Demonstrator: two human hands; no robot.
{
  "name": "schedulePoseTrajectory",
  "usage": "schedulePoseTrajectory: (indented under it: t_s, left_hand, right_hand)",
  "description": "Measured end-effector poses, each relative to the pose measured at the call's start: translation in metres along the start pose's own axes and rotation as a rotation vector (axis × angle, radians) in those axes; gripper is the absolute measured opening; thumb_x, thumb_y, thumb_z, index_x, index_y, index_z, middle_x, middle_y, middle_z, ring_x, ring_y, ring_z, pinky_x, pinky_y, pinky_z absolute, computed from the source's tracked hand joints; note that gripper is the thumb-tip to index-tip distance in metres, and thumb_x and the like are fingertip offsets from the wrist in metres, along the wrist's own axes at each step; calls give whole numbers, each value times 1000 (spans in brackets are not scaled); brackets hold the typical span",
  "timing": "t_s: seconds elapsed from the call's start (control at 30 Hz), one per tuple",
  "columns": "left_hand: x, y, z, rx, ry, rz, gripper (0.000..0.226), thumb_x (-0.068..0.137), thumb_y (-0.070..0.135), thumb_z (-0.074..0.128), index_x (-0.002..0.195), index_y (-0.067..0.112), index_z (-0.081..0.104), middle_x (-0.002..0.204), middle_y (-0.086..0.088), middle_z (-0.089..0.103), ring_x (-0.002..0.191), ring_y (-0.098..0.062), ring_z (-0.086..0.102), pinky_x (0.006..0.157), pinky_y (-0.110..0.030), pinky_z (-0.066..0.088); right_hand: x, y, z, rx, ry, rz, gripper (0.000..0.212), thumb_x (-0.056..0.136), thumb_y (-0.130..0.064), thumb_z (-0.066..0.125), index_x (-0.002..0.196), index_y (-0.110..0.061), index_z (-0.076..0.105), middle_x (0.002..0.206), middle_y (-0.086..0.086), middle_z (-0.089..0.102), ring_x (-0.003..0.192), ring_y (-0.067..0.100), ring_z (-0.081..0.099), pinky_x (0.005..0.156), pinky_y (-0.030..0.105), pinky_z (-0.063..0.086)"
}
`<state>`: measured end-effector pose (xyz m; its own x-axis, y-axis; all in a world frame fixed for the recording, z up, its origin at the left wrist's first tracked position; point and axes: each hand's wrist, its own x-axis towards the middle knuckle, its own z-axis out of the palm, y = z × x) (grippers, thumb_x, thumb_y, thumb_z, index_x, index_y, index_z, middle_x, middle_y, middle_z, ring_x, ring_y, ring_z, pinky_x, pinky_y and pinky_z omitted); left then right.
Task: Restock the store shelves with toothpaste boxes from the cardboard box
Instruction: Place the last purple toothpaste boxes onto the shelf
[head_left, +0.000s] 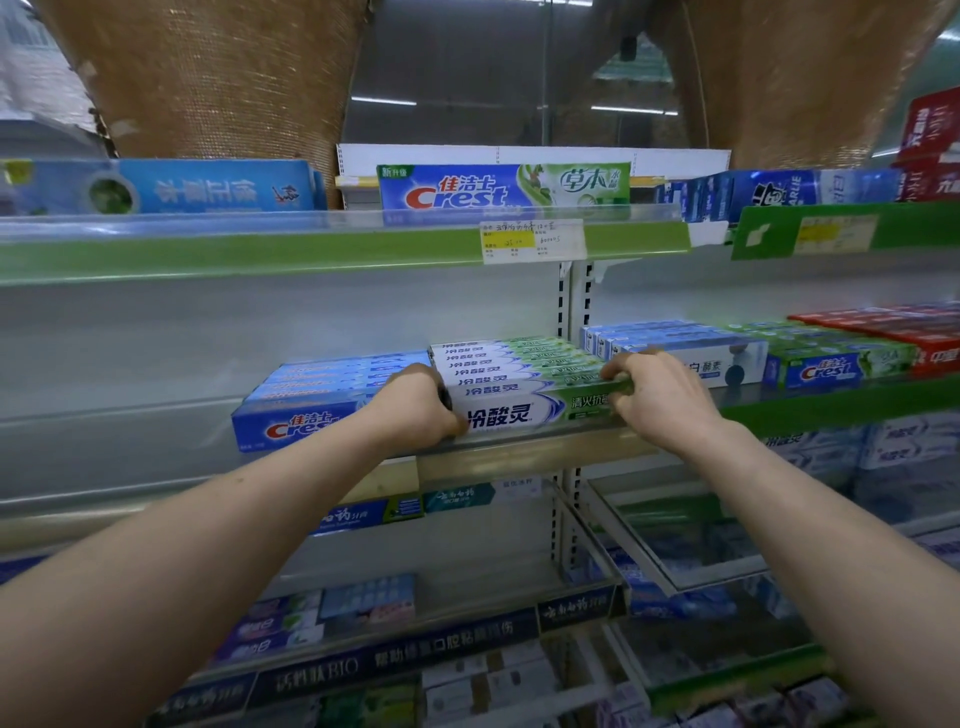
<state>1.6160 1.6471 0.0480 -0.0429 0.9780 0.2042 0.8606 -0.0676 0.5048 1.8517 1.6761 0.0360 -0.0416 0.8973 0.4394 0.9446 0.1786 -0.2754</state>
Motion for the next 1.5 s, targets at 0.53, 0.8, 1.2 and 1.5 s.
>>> schedulePoseTrajectory:
  t_s: [0.53,0.8,1.2,1.5]
  left_hand:
    - [-1,20,22,580,271,251,26,93,23,53,116,21,63,113,-5,52,110,-27,46,64,-32,36]
    - [0,27,21,604,264,221,28,89,14,54,116,18,58,115,-7,52,110,-28,47,65,-34,35]
    - [-27,61,31,561,304,421,16,91,19,48,99,13,60,101,-11,63,94,-33,57,63,-33,33]
    - [-48,133,91,400,196,699,16,91,19,47,95,19,63,100,-8,66,94,-32,60,64,-32,35]
  right_hand:
    - [-13,-14,-1,-41,35,-98,36,95,-23,55,131,-21,56,127,8,49,121,24,40,99,41,39]
    - [-16,-20,6,-19,67,-136,34,96,-21,53,130,-22,57,128,5,50,123,22,40,96,39,40]
    - [-45,-16,-13,-22,63,-136,22,94,-27,54,110,-23,67,114,5,64,107,28,57,84,37,46]
    - [-109,48,-47,-104,75,72,19,90,-31,56,99,-22,71,104,7,70,101,30,61,79,34,46]
